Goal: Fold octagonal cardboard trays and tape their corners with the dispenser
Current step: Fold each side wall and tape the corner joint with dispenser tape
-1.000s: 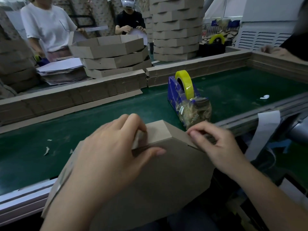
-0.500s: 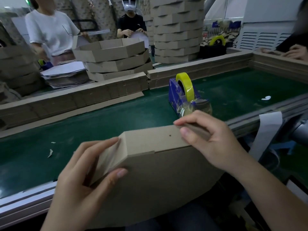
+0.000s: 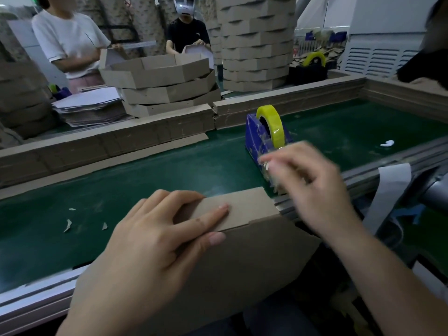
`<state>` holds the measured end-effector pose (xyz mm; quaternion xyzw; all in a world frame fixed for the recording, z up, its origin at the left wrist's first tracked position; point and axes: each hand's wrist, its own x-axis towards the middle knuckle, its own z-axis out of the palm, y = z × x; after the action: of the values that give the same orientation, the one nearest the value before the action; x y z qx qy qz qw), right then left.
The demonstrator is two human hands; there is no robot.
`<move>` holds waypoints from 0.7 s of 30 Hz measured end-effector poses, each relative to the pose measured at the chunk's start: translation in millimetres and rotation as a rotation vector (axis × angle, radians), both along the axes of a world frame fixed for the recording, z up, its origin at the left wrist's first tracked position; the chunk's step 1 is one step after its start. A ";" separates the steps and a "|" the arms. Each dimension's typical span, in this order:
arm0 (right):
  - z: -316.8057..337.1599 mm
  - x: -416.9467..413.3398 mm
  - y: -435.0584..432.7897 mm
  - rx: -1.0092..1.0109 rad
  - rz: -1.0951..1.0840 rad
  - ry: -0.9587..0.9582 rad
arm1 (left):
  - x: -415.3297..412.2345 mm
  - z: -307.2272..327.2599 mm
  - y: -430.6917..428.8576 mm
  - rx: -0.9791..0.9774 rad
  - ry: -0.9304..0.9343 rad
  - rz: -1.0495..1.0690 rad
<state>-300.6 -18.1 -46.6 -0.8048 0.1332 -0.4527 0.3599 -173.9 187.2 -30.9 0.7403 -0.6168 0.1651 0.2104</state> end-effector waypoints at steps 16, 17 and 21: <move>27.0 34.9 -101.9 0.714 -0.262 0.355 | -3.5 -2.3 1.7 -0.048 0.064 0.031; 28.8 34.7 -103.0 0.736 -0.259 0.335 | -3.4 -2.1 1.4 -0.050 0.060 0.034; 29.0 32.6 -100.0 0.841 -0.249 0.289 | -3.6 -2.5 1.6 -0.050 0.040 0.043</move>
<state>-268.0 -118.1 -17.6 -0.6216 0.4496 -0.2824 0.5759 -177.5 188.7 -33.4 0.7510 -0.5921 0.1704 0.2374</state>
